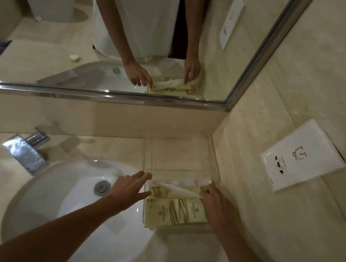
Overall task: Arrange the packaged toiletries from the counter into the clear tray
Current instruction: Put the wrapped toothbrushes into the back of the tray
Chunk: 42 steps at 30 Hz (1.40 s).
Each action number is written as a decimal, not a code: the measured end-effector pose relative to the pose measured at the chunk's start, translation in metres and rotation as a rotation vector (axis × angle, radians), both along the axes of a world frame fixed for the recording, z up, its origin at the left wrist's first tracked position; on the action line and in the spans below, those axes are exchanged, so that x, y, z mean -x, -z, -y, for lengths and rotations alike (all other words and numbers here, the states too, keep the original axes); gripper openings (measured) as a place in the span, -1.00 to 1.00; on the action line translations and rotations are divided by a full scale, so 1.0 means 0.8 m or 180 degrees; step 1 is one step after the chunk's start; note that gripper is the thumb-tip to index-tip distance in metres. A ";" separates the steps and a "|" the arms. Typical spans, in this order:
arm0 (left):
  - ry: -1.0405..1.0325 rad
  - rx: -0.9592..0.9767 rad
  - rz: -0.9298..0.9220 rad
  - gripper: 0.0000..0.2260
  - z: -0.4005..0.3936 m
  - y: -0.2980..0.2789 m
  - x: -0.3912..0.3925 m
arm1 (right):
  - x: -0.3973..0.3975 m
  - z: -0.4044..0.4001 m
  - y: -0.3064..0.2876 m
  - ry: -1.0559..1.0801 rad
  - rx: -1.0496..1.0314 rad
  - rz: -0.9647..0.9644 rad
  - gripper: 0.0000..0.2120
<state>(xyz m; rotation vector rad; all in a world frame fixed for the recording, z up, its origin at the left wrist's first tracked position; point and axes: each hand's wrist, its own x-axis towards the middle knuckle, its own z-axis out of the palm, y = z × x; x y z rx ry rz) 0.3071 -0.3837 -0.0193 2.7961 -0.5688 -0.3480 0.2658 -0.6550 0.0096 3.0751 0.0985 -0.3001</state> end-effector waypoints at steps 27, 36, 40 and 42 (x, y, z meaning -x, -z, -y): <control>-0.0234 -0.0098 -0.0073 -0.79 -0.019 -0.011 0.010 | -0.055 -0.017 0.041 -0.0388 0.0037 0.0150 -0.73; -0.0198 -0.0199 -0.0088 -0.78 -0.010 -0.016 0.009 | -0.051 -0.026 0.047 -0.0482 -0.0147 0.0462 -0.85; -0.0215 -0.0046 -0.0087 -0.82 -0.019 -0.009 0.009 | -0.046 -0.035 0.041 -0.0362 -0.0216 0.0450 -0.77; -0.0277 0.0049 -0.0093 -0.84 -0.029 -0.004 0.011 | -0.045 -0.044 0.039 -0.0388 -0.0370 0.0323 -0.73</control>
